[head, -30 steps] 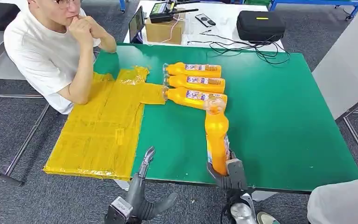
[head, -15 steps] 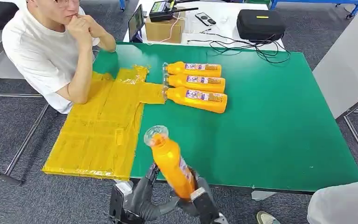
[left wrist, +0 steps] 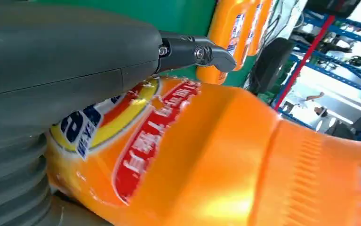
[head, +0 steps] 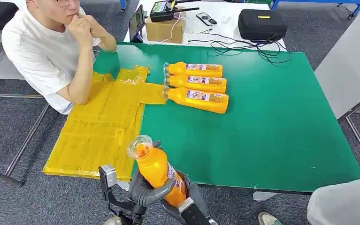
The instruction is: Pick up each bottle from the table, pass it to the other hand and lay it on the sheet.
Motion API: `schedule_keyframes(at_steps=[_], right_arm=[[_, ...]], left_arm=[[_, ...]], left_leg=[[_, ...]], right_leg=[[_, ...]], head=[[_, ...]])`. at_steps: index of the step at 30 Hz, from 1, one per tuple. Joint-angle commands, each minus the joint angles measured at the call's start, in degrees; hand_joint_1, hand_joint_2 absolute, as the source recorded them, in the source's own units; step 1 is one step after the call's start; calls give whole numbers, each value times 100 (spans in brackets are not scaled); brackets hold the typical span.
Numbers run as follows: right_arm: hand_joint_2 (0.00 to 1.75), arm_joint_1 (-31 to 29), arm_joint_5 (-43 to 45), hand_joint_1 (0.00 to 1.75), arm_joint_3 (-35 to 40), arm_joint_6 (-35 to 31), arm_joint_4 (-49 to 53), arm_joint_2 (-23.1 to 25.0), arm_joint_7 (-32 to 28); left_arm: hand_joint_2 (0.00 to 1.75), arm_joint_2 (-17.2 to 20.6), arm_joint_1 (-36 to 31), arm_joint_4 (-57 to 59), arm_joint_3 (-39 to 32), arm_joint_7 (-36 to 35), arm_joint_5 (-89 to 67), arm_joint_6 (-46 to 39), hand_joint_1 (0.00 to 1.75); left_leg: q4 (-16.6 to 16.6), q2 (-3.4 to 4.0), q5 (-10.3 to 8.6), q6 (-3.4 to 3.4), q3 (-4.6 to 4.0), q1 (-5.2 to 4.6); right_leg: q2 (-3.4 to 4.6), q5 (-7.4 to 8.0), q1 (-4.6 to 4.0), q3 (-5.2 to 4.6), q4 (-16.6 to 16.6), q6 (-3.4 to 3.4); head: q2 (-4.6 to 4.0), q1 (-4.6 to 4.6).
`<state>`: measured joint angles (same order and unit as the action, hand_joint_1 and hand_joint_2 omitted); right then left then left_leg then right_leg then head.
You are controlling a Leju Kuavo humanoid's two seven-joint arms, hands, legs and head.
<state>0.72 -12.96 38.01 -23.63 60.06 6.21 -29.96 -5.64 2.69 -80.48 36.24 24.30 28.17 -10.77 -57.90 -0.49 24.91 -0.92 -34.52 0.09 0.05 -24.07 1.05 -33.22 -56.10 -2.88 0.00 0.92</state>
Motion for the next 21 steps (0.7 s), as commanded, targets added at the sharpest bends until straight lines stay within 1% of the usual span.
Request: schedule_keyframes(at_steps=[1,2,3,4,5,7,10,13,14,15,16,17,18,19,20,21], right_arm=[[175,-322,-146,175,480,73,-568,-237,215],[175,-342,-188,175,481,49,-569,-228,212],[175,-365,-166,175,441,81,-571,-202,250],[175,-401,-171,175,388,123,-517,-171,264],[175,-431,-179,175,376,130,-482,-151,263],[175,-462,-251,175,331,251,-311,-132,259],[175,-477,-248,175,171,469,-74,-83,216],[175,-522,-601,175,102,386,99,-121,329],[175,-546,-618,152,51,405,94,-138,326],[175,-547,-647,136,-48,430,87,-120,332],[175,-544,-647,37,-102,458,98,-106,331],[175,-462,-586,16,-248,409,185,6,300],[175,-438,-590,16,-239,409,229,31,299],[0,-391,-610,0,-230,363,323,61,305],[0,-351,-693,0,-221,169,446,101,195],[0,-353,-698,0,-212,163,457,115,196]], left_arm=[[175,-13,-48,-3,164,-3,-49,52,0],[175,-20,-71,31,175,10,-84,49,0],[175,-42,-106,102,159,-1,-105,12,79],[175,-82,-169,240,147,-16,-182,-71,175],[175,-94,-186,286,139,-15,-183,-73,175],[175,-153,-271,526,110,-230,86,251,175],[175,-196,-316,674,87,-323,266,546,175],[175,-216,-336,789,67,-425,425,798,175],[175,-225,-339,804,55,-436,447,823,175],[175,-236,-328,825,23,-496,531,851,175],[175,-231,-317,838,14,-522,570,871,175],[175,-204,-275,838,8,-613,697,950,175],[175,-190,-258,835,13,-612,700,955,175],[175,-169,-226,812,21,-604,724,992,175],[175,-100,-197,738,57,-565,731,1111,175],[175,-84,-183,726,55,-559,727,1116,175]], left_leg=[[3,1,2,2,7,2],[2,5,9,4,18,4],[2,4,6,3,12,4],[3,4,4,3,10,2],[2,6,6,4,14,5],[2,-1,2,3,7,2],[1,-2,1,3,4,1],[-1,4,3,3,4,1],[-2,9,7,5,10,4],[0,6,4,3,8,0],[0,5,3,2,5,1],[0,10,9,4,14,3],[0,9,7,3,11,1],[1,11,6,3,9,2],[1,18,12,6,20,3],[0,11,7,4,9,1]], right_leg=[[-2,-2,-3,8,4,7],[1,-6,-6,20,6,12],[1,-3,-5,14,6,9],[1,-3,-2,12,5,8],[2,-4,-6,17,6,11],[-3,-2,-2,9,3,8],[-4,-2,-1,6,2,8],[2,-2,-2,4,0,8],[5,-4,-5,11,0,13],[3,-3,-1,8,0,9],[3,-2,-1,6,0,7],[6,-5,-5,15,1,13],[6,-4,-2,11,-1,11],[9,-2,-3,10,2,9],[14,-7,-5,19,2,14],[8,-5,-1,9,-1,10]], head=[[0,0],[0,0],[0,0],[0,0],[0,0],[0,-2],[0,-2],[0,0],[0,0],[0,0],[0,0],[0,0],[0,-2],[0,0],[0,0],[0,0]])
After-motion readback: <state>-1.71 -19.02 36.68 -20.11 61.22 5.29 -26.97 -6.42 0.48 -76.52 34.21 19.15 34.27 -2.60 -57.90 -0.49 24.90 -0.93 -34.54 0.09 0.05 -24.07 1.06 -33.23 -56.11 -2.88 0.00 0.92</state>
